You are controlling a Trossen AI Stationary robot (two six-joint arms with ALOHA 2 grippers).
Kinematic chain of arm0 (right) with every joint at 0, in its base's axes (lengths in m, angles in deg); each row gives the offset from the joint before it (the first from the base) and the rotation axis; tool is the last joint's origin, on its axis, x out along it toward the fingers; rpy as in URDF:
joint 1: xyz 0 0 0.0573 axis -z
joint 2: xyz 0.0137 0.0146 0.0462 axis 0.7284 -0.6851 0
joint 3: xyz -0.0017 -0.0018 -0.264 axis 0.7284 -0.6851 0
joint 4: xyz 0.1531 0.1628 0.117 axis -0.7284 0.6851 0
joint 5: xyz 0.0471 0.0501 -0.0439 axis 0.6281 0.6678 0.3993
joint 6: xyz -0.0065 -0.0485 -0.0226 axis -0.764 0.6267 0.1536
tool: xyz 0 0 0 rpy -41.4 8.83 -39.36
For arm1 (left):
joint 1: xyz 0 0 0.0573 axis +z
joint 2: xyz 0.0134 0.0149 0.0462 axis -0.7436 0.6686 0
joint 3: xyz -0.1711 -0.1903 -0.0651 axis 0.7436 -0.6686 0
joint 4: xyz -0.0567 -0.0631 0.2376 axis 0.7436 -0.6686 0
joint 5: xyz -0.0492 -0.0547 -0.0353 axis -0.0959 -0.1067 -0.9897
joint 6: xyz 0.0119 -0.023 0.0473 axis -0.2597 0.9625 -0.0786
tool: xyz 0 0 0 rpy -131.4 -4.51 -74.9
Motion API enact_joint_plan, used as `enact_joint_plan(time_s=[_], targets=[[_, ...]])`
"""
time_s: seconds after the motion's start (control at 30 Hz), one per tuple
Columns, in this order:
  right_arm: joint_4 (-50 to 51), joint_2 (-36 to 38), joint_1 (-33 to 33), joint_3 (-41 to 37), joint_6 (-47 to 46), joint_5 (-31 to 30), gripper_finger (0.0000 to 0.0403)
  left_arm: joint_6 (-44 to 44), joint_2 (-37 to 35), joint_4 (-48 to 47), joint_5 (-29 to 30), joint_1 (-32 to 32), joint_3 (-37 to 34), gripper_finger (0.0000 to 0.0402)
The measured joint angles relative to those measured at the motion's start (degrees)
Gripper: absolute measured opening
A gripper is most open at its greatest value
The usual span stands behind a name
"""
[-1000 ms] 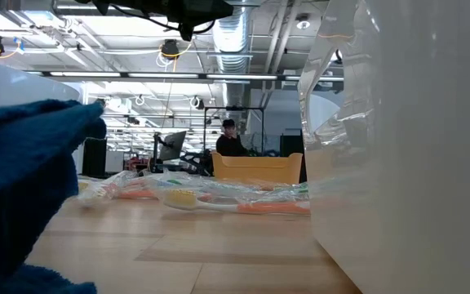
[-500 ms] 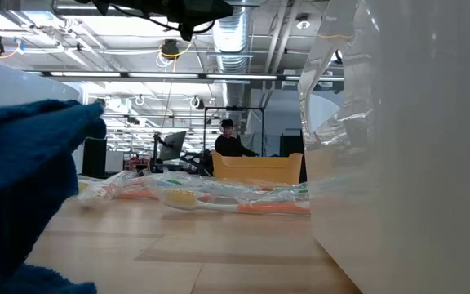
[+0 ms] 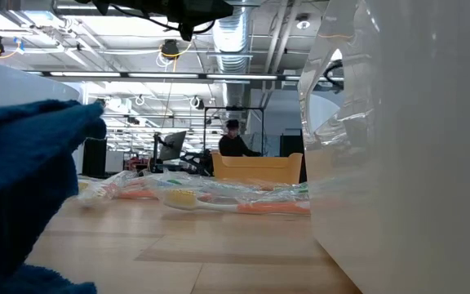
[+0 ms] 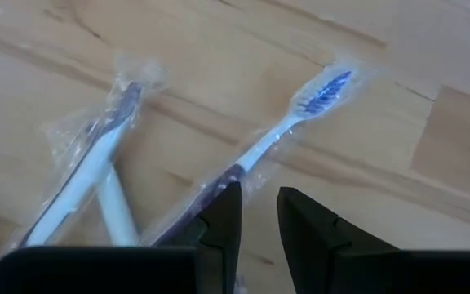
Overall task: Pick & Place Toothbrushes
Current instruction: Put the purple toothbrush into the yellow bin
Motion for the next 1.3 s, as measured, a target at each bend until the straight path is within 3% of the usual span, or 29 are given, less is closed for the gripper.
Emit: enact_joint_plan(time_s=[0.3, 0.57, 0.97, 1.3], targets=[[-8.57, -6.27, 4.11, 0.17, 6.55, 2.6, 0.0075, 0.0, 0.0, 0.0, -0.01, 0.02, 0.0, 0.0003], [-11.6, -7.28, 4.48, 2.47, 12.77, 4.42, 0.0075, 0.0, 0.0, 0.0, 0.01, 0.02, 0.0, 0.0003], [-10.47, -7.28, 0.55, 6.14, 16.46, 4.37, 0.0075, 0.0, 0.02, 0.0, -0.01, 0.02, 0.0, 0.0003], [-2.0, -7.26, -3.47, 7.32, 13.74, 5.6, 0.0075, 0.0, 0.01, 0.0, 0.0, 0.01, 0.0, 0.0003]])
